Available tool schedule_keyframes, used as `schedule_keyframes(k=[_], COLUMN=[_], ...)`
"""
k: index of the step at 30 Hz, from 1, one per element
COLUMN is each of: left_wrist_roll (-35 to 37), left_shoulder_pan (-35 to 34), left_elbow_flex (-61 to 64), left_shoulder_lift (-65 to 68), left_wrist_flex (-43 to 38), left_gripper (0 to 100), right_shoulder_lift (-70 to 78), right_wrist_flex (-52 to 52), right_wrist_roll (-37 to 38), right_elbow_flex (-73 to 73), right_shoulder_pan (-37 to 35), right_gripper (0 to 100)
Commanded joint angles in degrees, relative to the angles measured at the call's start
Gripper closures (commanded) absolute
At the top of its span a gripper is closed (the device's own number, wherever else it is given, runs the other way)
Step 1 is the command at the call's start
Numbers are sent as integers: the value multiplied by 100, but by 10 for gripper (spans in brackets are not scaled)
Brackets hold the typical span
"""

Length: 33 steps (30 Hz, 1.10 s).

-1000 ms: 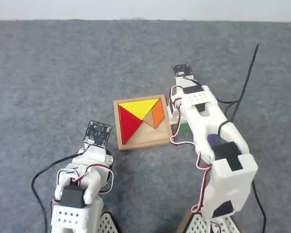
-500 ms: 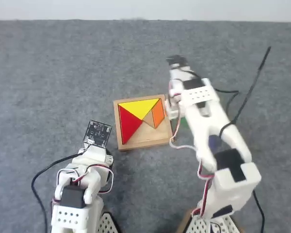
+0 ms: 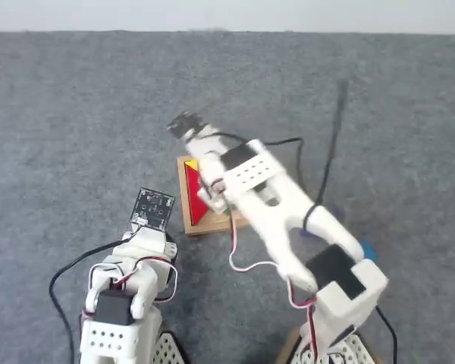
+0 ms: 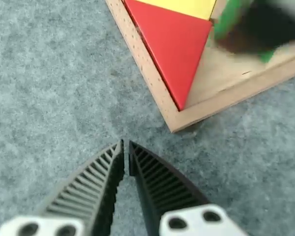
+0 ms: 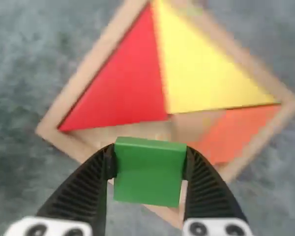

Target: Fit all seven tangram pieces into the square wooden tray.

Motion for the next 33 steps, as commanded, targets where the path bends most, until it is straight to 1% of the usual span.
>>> schedule_keyframes(k=[1,6,11,13,17,19,28,30,33], left_wrist_roll=[-9,-9,-9,-9,-9,-9,-9,-9,-9], left_shoulder_pan=[-9,-9,-9,-9,-9,-9,-9,-9,-9], left_elbow_flex=[-57,-57,-57,-57,-57,-57,-57,-57,-57], left_shoulder_lift=[-88,-88,-88,-88,-88,-88,-88,-88,-88], left_wrist_flex=[18,18,18,18,18,18,18,18,18], left_gripper=[981,981,981,981,981,981,981,981,981], right_shoulder_lift=[75,251,268,268,268,268,224,215,215], right_wrist_flex=[-180,-207,-180,-180,-171,-171,-224,-215,-171], right_wrist_roll=[79,97,431,448,448,448,387,281,193], right_elbow_flex=[-325,-325,-308,-308,-308,-299,-299,-325,-308], right_shoulder_pan=[-251,-321,-312,-295,-242,-233,-180,-4,453], right_gripper=[943,943,941,903,771,743,735,735,736])
